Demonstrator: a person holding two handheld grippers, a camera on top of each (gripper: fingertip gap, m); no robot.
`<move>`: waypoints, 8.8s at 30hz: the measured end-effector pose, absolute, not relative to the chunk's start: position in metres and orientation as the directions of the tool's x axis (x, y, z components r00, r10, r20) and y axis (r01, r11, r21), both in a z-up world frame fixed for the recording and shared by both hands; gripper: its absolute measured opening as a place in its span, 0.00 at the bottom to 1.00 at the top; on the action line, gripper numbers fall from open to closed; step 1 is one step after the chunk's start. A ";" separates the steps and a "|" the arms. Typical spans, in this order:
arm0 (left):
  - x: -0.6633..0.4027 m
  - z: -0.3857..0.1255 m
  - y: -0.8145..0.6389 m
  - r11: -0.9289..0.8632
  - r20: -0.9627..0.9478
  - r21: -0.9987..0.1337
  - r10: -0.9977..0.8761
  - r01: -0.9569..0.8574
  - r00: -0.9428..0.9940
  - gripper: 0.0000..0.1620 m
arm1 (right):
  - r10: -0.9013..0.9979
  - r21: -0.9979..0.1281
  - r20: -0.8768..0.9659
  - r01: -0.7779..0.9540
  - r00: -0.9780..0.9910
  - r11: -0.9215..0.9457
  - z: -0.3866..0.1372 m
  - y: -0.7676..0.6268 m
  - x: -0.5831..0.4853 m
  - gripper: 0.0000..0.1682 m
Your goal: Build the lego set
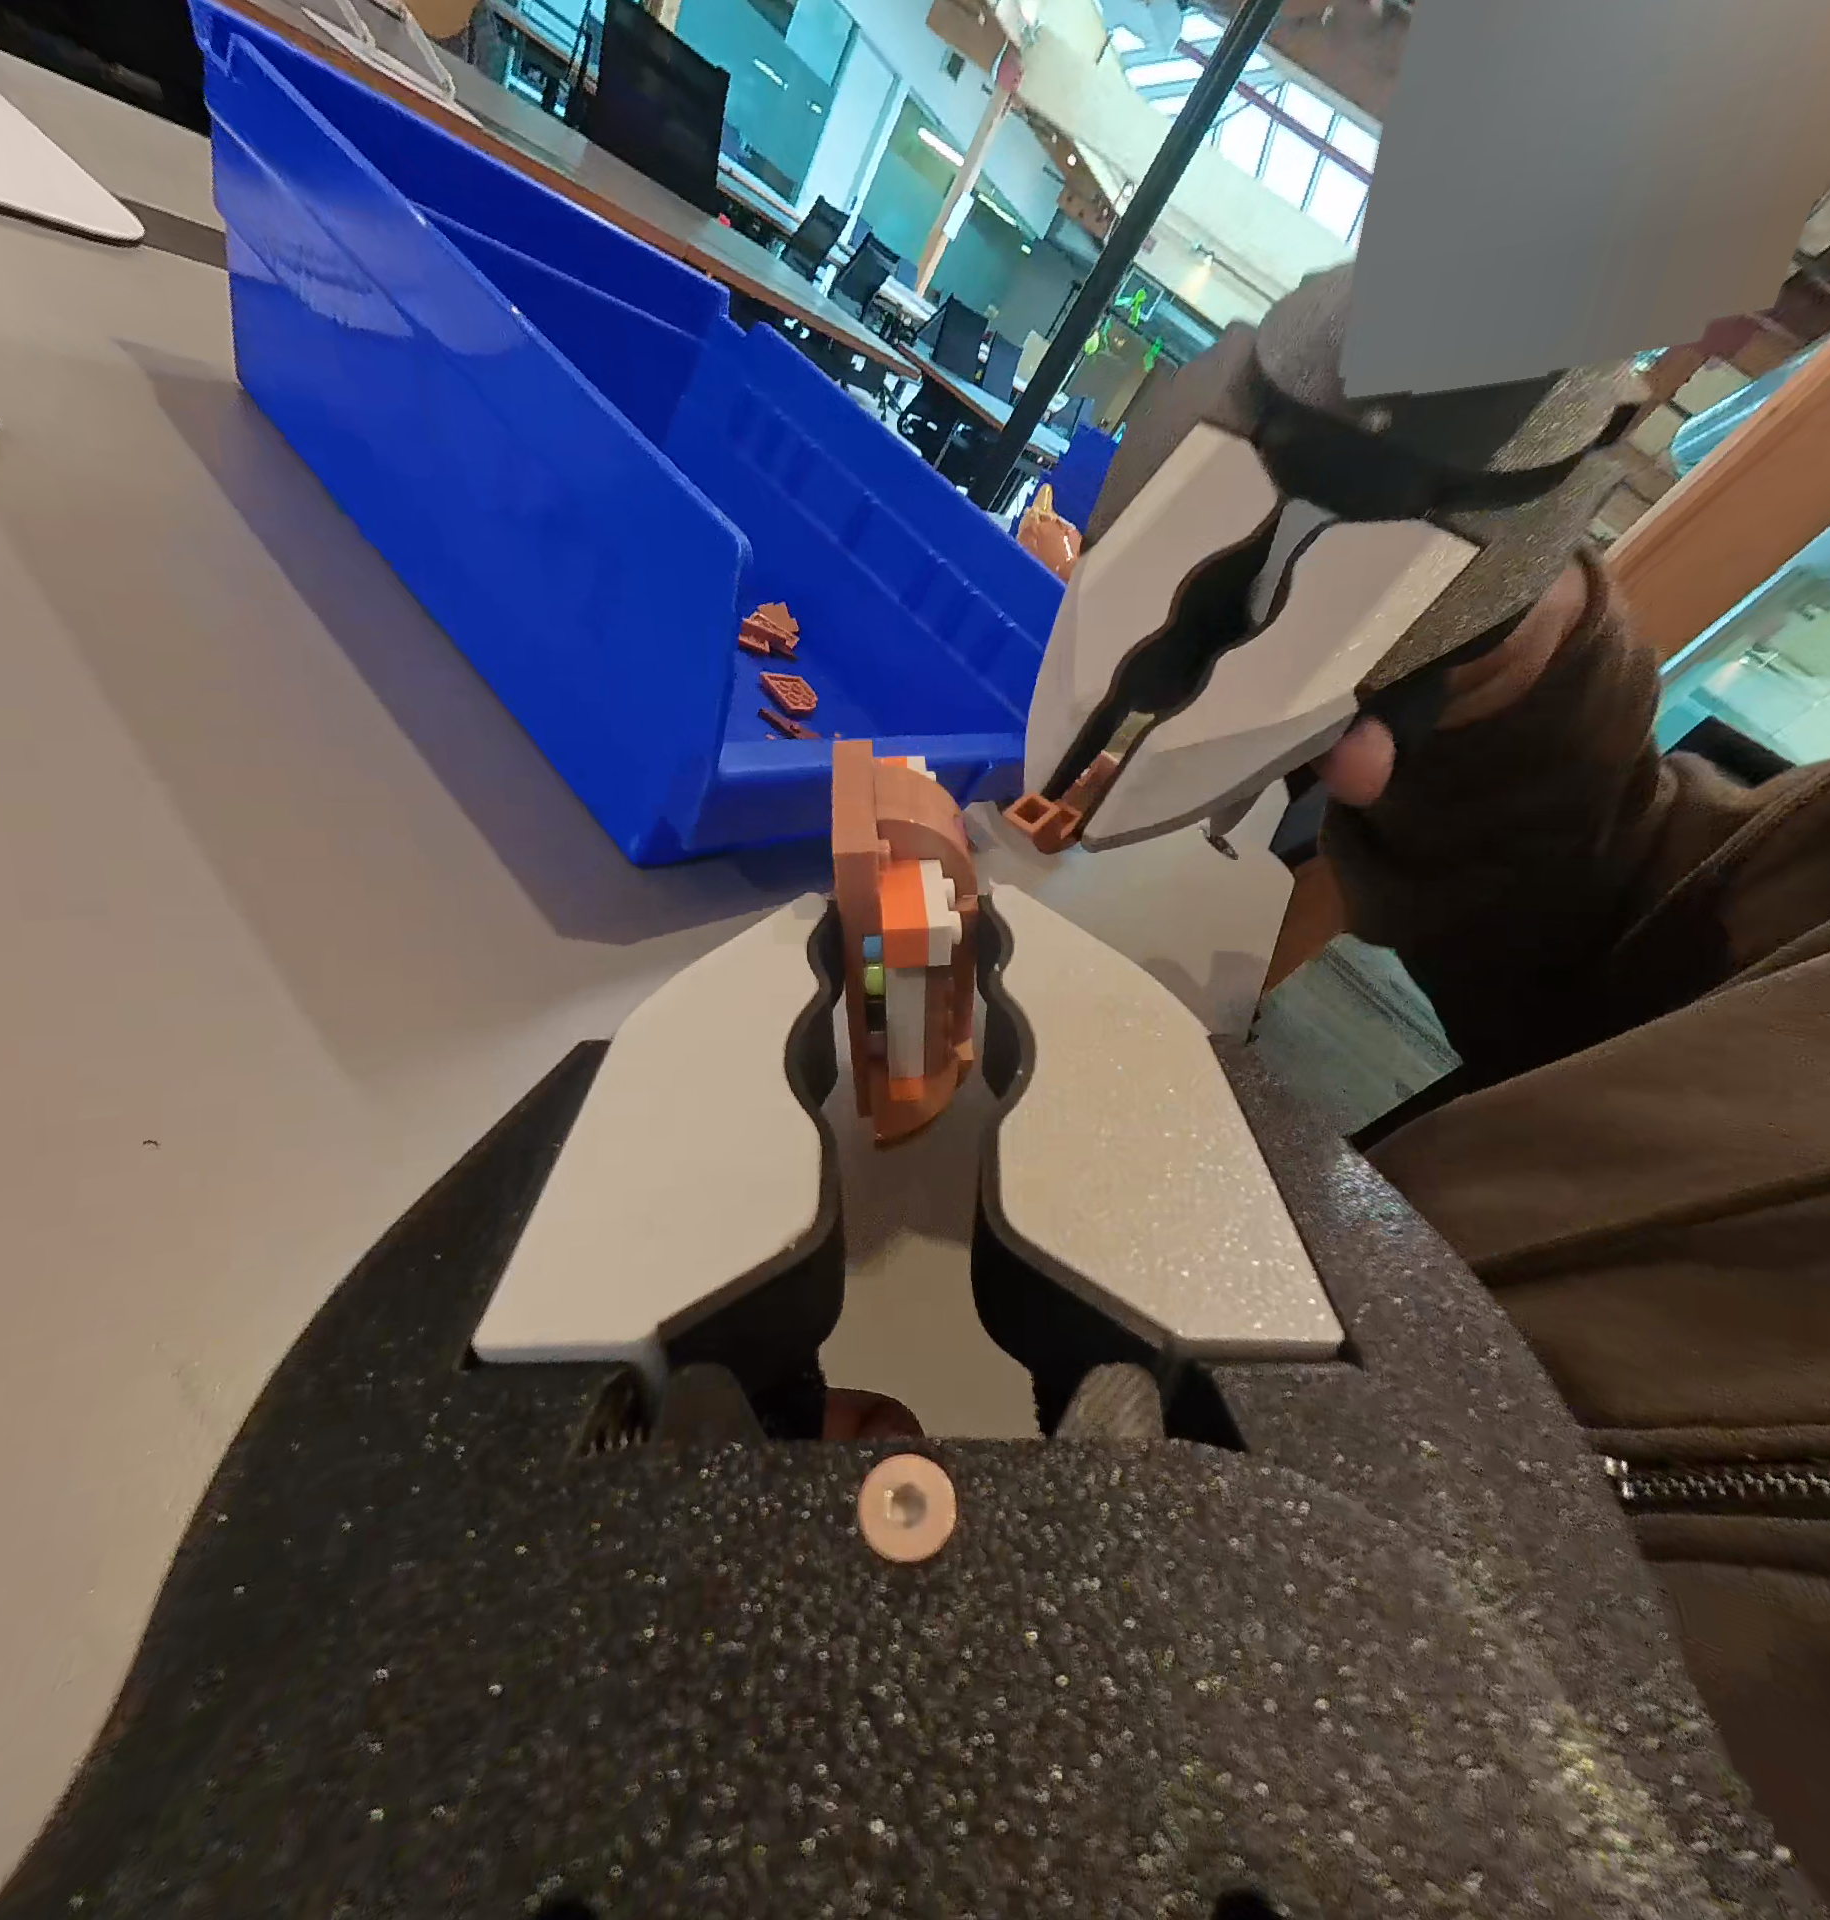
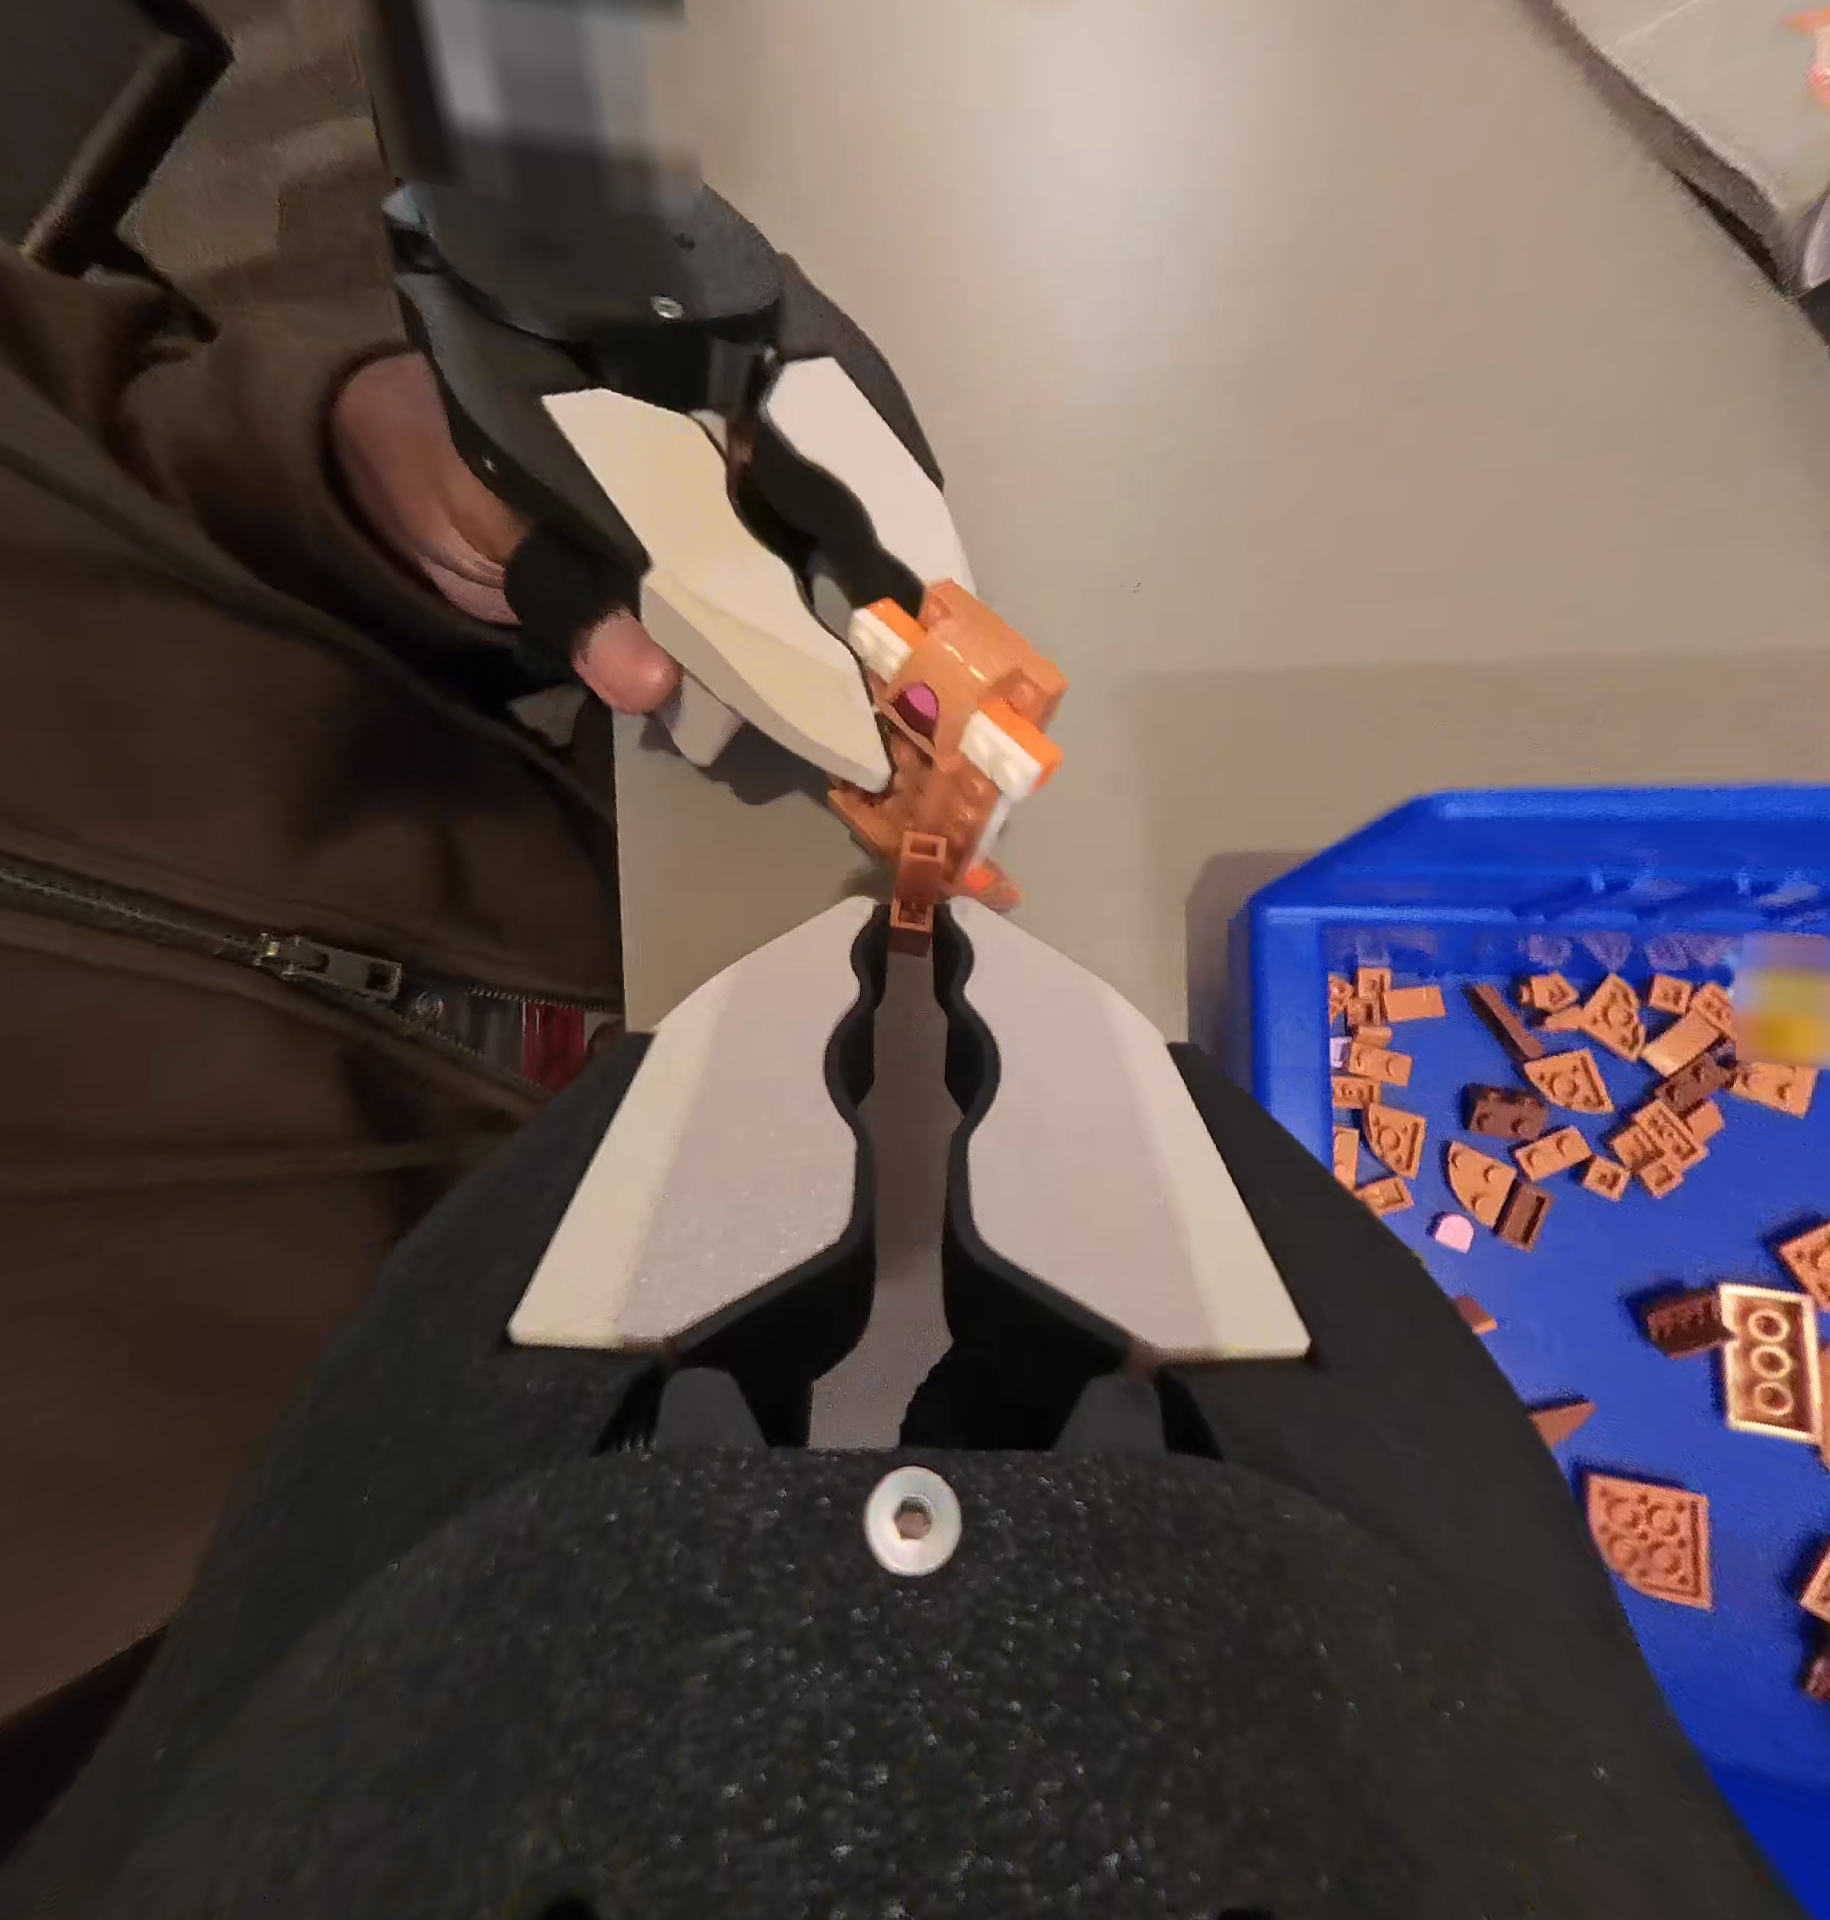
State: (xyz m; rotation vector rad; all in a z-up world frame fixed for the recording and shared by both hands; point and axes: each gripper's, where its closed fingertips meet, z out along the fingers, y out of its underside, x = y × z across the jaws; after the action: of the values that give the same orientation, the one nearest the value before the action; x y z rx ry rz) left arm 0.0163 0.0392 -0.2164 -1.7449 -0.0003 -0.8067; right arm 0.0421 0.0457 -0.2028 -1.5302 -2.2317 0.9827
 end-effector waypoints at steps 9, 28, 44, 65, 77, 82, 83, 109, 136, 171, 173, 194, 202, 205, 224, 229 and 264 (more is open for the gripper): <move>0.012 -0.222 0.043 -0.366 0.497 -0.854 -0.365 0.369 0.787 0.15 | 0.870 -0.505 -0.211 0.812 -0.445 0.293 -0.215 0.044 0.033 0.05; -0.031 -0.235 0.033 -0.398 0.402 -0.876 -0.287 0.274 0.870 0.15 | 0.744 0.121 -0.216 0.739 -0.632 0.663 -0.287 0.061 0.070 0.05; -0.033 -0.236 0.019 -0.400 0.374 -0.887 -0.322 0.233 0.870 0.15 | 0.984 -0.499 -0.165 0.866 -0.063 -0.028 -0.295 0.065 0.071 0.16; -0.008 -0.249 0.020 -0.442 0.201 -0.897 -0.383 0.012 0.902 0.15 | 0.966 -0.525 0.013 0.820 -0.259 0.227 -0.248 0.041 0.020 0.05; -0.008 -0.252 0.022 -0.440 0.142 -0.897 -0.364 -0.035 0.920 0.15 | 0.956 -0.408 0.071 0.867 -0.284 0.287 -0.248 0.042 0.013 0.05; -0.008 -0.255 0.023 -0.447 0.107 -0.892 -0.355 -0.068 0.929 0.15 | 0.954 -0.452 0.039 0.847 -0.296 0.281 -0.240 0.035 0.005 0.05; -0.008 -0.255 0.023 -0.446 0.109 -0.893 -0.353 -0.065 0.929 0.15 | 0.955 -0.463 0.034 0.842 -0.296 0.278 -0.238 0.035 0.003 0.05; -0.026 -0.219 0.023 -0.386 0.542 -0.830 -0.390 0.402 0.744 0.15 | 0.876 -0.764 -0.438 0.597 -0.200 -0.246 -0.194 0.034 -0.039 0.04; 0.039 -0.186 -0.015 -0.770 0.857 -0.459 -0.516 0.444 -0.009 0.15 | 0.372 -0.953 -0.031 0.141 -0.928 0.270 -0.142 -0.007 0.031 0.04; 0.064 -0.192 -0.021 -0.817 0.874 -0.422 -0.482 0.393 -0.064 0.15 | -0.055 -0.837 -0.140 0.088 -0.989 0.541 -0.168 -0.021 0.062 0.05; 0.064 -0.192 -0.021 -0.819 0.875 -0.420 -0.480 0.392 -0.065 0.15 | -0.068 -0.832 -0.142 0.082 -0.987 0.549 -0.169 -0.022 0.062 0.05; 0.072 -0.190 -0.026 -0.821 0.866 -0.432 -0.494 0.373 -0.084 0.15 | -0.162 -0.807 -0.135 0.014 -0.978 0.590 -0.168 -0.025 0.068 0.04; 0.073 -0.187 -0.032 -0.810 0.848 -0.456 -0.521 0.369 -0.096 0.15 | -0.187 -0.814 -0.121 -0.011 -0.975 0.581 -0.163 -0.028 0.069 0.04; 0.073 -0.186 -0.034 -0.808 0.843 -0.463 -0.529 0.363 -0.101 0.15 | -0.193 -0.813 -0.115 -0.019 -0.974 0.582 -0.162 -0.029 0.070 0.04; 0.077 -0.185 -0.034 -0.806 0.841 -0.475 -0.534 0.353 -0.089 0.15 | -0.231 -0.808 -0.089 -0.066 -0.969 0.586 -0.163 -0.034 0.075 0.04; 0.074 -0.184 -0.035 -0.799 0.837 -0.470 -0.539 0.375 -0.098 0.15 | -0.233 -0.819 -0.075 -0.074 -0.970 0.569 -0.162 -0.036 0.072 0.04; 0.069 -0.178 -0.038 -0.775 0.812 -0.490 -0.573 0.400 -0.115 0.15 | -0.254 -0.864 -0.092 -0.050 -0.963 0.501 -0.158 -0.037 0.070 0.04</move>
State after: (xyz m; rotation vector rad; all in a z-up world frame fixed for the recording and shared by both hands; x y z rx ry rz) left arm 0.0686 -0.0380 -0.1781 -1.5171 0.1952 -1.9455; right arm 0.0698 -0.0366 -0.1583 0.2983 -2.8968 1.6550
